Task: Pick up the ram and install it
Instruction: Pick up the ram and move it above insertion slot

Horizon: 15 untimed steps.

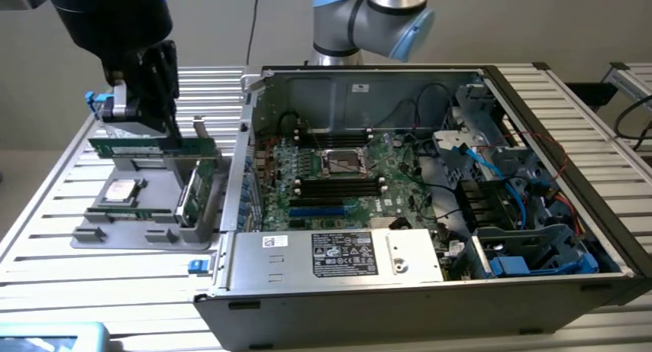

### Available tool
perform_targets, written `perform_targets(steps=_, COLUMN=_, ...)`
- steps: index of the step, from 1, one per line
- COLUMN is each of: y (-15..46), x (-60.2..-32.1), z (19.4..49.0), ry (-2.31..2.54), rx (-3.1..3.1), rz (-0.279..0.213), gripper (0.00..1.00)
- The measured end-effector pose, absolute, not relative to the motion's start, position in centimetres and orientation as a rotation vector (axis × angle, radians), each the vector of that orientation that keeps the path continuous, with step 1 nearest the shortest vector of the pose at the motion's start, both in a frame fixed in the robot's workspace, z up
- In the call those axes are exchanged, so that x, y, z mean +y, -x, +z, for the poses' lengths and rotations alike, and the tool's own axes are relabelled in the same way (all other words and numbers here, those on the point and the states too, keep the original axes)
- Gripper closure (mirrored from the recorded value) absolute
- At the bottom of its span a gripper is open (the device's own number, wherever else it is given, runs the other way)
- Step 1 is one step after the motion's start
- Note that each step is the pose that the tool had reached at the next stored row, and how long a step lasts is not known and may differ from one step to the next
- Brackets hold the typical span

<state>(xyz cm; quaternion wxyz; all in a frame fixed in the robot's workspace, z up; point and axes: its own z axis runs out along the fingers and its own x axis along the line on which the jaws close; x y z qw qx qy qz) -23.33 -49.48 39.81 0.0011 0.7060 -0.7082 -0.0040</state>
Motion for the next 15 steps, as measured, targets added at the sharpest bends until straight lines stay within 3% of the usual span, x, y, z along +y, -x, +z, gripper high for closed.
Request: perform_targets(steps=15, y=16.5, x=-49.5, z=40.6, ry=-2.215, rx=-2.222, rz=-0.013, gripper=0.87)
